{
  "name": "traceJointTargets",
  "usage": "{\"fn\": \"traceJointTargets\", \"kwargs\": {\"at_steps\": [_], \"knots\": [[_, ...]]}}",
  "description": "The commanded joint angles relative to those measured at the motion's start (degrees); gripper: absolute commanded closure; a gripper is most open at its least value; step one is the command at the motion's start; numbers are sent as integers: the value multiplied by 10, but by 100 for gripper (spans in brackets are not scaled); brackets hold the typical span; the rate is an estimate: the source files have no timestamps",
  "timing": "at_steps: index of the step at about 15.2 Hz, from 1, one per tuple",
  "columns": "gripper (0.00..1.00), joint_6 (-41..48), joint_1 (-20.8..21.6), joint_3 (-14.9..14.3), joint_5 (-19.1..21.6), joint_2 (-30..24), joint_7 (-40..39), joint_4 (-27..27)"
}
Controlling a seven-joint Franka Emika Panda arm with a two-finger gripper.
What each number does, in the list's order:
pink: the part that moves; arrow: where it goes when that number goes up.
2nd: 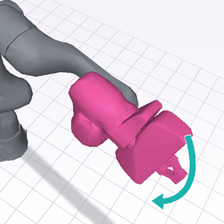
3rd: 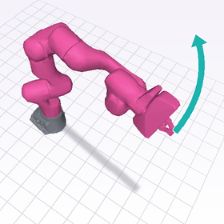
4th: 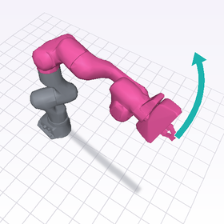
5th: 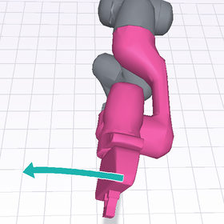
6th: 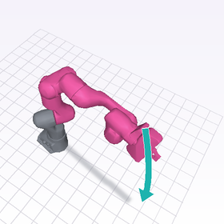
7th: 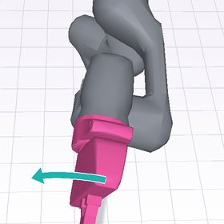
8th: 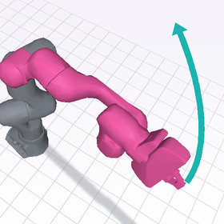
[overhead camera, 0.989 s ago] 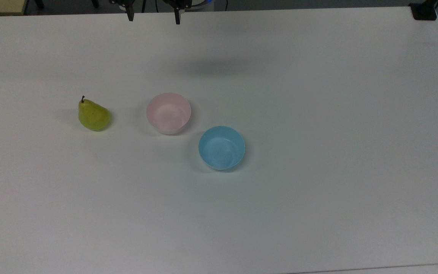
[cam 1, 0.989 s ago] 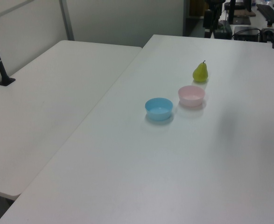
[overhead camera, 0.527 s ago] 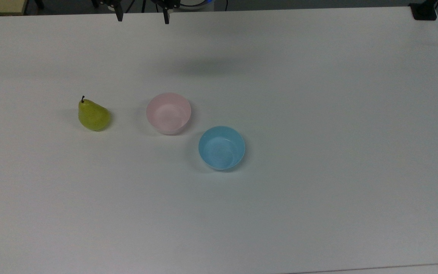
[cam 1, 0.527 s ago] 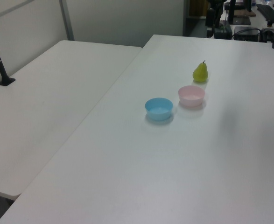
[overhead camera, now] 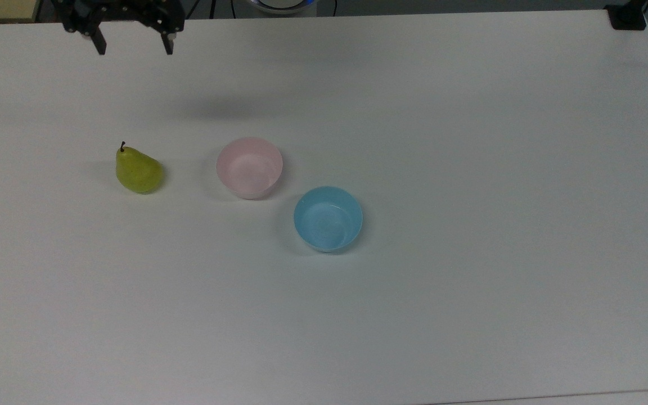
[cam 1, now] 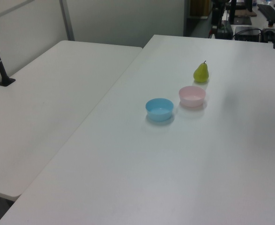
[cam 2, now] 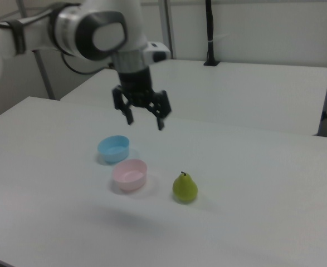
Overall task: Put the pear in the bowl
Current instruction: 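Move the open gripper over the yellow-green pear and lower it, then close the gripper around the pear's body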
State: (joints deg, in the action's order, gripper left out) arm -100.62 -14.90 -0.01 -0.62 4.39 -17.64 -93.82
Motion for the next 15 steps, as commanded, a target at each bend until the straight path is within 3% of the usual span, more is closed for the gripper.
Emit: {"fn": "traceJointTargets", "kwargs": {"at_steps": [1, 11, 15], "knots": [[0, -59, -16, -3, 8, 44, -24, -8], [0, -177, -29, -3, -31, 163, -42, -35], [8, -199, -29, -3, -61, 193, -37, -36]]}}
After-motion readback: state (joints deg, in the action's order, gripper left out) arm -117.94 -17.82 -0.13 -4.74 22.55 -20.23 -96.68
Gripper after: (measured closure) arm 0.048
